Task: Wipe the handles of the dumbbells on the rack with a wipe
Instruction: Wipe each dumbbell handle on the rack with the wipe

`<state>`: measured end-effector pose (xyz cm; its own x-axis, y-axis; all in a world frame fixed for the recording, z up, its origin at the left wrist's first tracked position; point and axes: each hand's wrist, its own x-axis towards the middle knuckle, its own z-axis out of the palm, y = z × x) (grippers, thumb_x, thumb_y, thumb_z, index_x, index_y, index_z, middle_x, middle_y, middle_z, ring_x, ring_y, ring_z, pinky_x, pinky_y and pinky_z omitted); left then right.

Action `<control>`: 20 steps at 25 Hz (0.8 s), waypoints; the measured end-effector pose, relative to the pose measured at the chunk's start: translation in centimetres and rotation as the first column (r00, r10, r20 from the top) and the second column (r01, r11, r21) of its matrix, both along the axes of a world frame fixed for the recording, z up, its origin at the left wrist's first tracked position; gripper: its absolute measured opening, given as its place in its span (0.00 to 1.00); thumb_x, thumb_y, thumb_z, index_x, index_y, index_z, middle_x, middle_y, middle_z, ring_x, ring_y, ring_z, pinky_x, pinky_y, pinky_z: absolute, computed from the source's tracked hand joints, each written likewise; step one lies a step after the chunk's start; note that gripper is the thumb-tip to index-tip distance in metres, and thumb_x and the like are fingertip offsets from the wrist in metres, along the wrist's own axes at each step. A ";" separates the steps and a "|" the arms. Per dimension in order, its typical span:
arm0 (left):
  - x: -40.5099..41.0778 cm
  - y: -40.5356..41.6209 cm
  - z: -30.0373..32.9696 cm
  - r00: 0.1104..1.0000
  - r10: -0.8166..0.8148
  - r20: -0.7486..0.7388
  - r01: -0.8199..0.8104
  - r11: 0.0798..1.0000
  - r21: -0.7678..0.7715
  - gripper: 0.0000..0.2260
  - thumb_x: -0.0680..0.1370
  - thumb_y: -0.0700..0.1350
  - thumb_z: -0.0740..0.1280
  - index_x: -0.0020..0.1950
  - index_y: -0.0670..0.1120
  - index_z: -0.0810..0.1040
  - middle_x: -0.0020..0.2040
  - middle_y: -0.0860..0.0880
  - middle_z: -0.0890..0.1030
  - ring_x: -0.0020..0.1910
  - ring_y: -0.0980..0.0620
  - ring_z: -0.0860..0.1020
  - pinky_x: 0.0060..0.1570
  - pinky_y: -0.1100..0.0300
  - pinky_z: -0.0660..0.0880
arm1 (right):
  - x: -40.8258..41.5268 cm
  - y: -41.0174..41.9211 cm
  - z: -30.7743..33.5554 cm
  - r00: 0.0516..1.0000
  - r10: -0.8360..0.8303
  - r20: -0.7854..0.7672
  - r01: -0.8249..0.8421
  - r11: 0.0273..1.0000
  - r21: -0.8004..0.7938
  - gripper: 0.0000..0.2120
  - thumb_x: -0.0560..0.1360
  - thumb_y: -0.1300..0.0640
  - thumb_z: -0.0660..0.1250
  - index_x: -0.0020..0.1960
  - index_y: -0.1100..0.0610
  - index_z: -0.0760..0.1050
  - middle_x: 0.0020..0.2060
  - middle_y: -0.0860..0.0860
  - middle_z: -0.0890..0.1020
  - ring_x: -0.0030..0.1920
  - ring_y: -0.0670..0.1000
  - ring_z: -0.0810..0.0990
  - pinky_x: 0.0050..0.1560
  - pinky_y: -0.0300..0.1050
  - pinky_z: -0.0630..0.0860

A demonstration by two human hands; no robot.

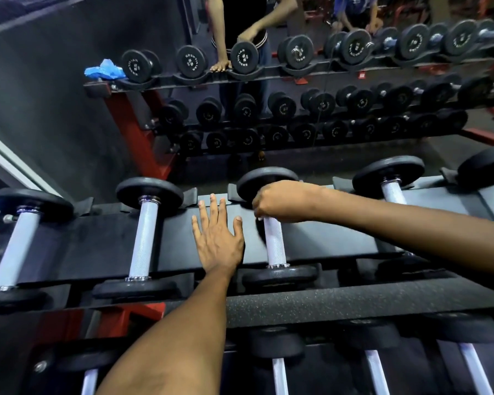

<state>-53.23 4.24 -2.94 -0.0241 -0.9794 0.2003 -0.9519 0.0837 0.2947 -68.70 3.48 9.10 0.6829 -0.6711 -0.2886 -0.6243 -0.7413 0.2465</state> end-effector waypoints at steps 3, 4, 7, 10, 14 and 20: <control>0.0 0.0 0.1 1.000 0.001 -0.010 0.000 1.000 0.010 0.31 0.77 0.59 0.43 0.80 0.50 0.51 0.80 0.53 0.47 0.78 0.51 0.41 0.75 0.52 0.37 | 2.0 2.5 -1.1 0.985 0.083 -0.152 -0.060 0.986 0.154 0.13 0.76 0.64 0.57 0.56 0.58 0.77 0.51 0.55 0.80 0.48 0.57 0.79 0.48 0.48 0.76; 0.0 -0.1 0.1 1.000 0.000 -0.017 0.000 1.000 0.009 0.31 0.77 0.59 0.44 0.79 0.50 0.52 0.80 0.53 0.48 0.78 0.52 0.42 0.75 0.52 0.37 | 2.4 3.0 -0.8 0.984 0.108 -0.143 -0.057 0.945 0.323 0.13 0.76 0.64 0.58 0.56 0.57 0.77 0.51 0.55 0.81 0.46 0.55 0.78 0.46 0.45 0.75; 0.0 -0.2 0.0 1.000 0.000 -0.018 0.000 1.000 0.006 0.30 0.79 0.58 0.45 0.79 0.49 0.52 0.80 0.52 0.49 0.78 0.51 0.42 0.76 0.52 0.37 | 1.6 -0.1 0.5 0.989 -0.007 -0.146 0.035 0.982 0.188 0.14 0.75 0.63 0.59 0.56 0.56 0.79 0.51 0.55 0.81 0.50 0.58 0.80 0.49 0.49 0.77; 0.1 0.0 0.0 1.000 0.006 -0.025 -0.006 1.000 0.004 0.27 0.82 0.56 0.51 0.79 0.49 0.53 0.80 0.52 0.49 0.79 0.51 0.42 0.76 0.51 0.39 | 0.6 0.7 -0.4 0.992 0.045 -0.114 -0.037 0.997 0.067 0.15 0.75 0.64 0.59 0.57 0.55 0.78 0.53 0.53 0.79 0.53 0.55 0.79 0.46 0.46 0.75; -0.1 -0.2 -0.1 0.999 0.013 -0.034 -0.013 1.000 -0.015 0.27 0.82 0.56 0.52 0.79 0.49 0.54 0.80 0.52 0.50 0.79 0.51 0.43 0.76 0.52 0.38 | -2.2 3.6 -0.7 0.938 0.215 0.271 -0.256 0.959 0.125 0.14 0.74 0.67 0.61 0.55 0.59 0.80 0.52 0.54 0.81 0.54 0.54 0.79 0.56 0.47 0.74; -0.1 0.0 -0.1 0.999 0.015 -0.039 -0.016 1.000 -0.024 0.27 0.82 0.56 0.53 0.79 0.49 0.55 0.80 0.52 0.52 0.79 0.51 0.44 0.76 0.52 0.39 | -6.3 4.8 -4.0 0.860 0.195 0.472 -0.085 0.966 -0.244 0.21 0.83 0.58 0.48 0.58 0.63 0.78 0.56 0.57 0.81 0.58 0.57 0.75 0.59 0.48 0.75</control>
